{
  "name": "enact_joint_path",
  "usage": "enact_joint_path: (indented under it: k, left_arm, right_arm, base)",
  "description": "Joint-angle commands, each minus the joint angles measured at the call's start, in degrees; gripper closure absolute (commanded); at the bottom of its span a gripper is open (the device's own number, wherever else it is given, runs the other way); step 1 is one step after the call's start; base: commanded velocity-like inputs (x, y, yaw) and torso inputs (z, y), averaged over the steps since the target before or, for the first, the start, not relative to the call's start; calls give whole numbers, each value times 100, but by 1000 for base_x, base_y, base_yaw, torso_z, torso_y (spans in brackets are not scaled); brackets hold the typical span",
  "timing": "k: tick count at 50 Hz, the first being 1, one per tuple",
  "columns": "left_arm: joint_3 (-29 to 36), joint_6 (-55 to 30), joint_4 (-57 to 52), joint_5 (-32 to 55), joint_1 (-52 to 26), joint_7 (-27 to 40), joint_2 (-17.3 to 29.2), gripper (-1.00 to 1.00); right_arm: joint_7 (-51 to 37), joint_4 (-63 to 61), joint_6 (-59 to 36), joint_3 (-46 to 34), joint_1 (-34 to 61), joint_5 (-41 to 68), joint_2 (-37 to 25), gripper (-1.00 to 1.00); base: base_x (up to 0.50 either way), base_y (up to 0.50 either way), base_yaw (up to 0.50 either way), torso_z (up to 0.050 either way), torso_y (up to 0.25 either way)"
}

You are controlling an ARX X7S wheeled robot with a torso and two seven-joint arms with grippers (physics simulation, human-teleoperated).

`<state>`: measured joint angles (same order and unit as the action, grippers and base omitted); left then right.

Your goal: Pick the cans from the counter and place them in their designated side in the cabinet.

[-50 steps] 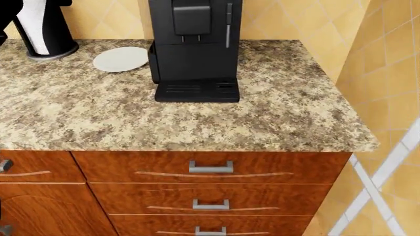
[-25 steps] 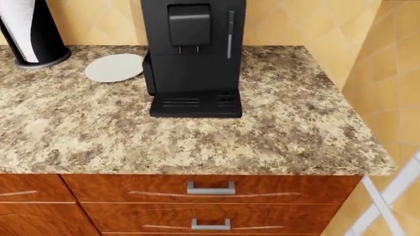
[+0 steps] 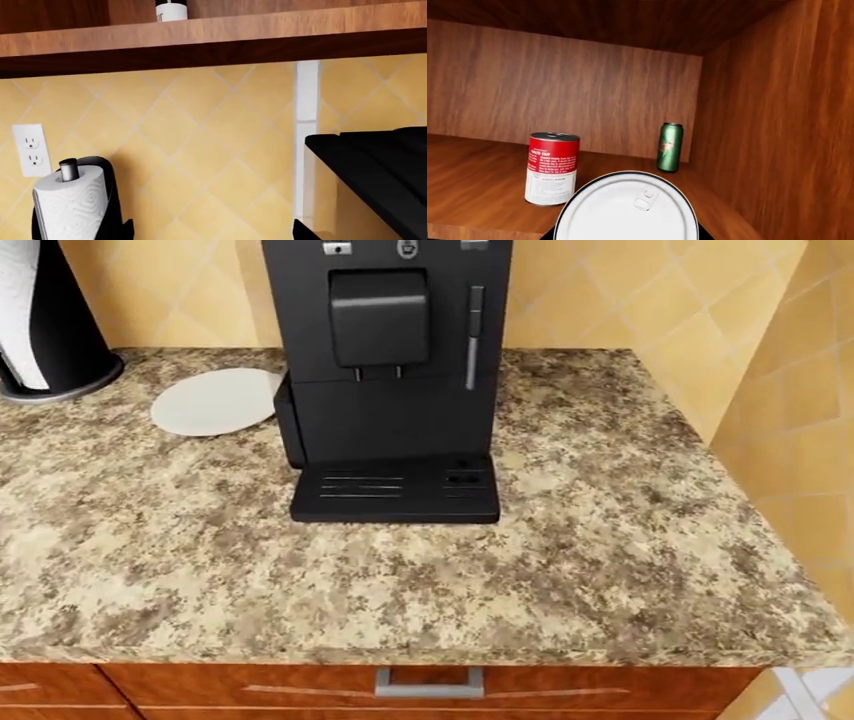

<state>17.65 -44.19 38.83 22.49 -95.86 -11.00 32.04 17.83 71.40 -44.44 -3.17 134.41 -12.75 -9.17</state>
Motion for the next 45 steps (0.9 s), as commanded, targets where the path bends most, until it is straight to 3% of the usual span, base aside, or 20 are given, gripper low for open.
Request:
enact_joint_path:
  k: [1, 45]
  left_arm:
    - [43, 104, 209, -62, -148, -49, -10, -100]
    - [25, 76, 66, -50, -164, -12, 28, -100]
  right_arm:
    - [67, -78, 48, -14, 59, -25, 6, 100]
    - [67, -78, 48, -14, 59, -25, 6, 100]
  base:
    - [246, 2, 0, 10, 0]
    - [233, 2, 0, 0, 1]
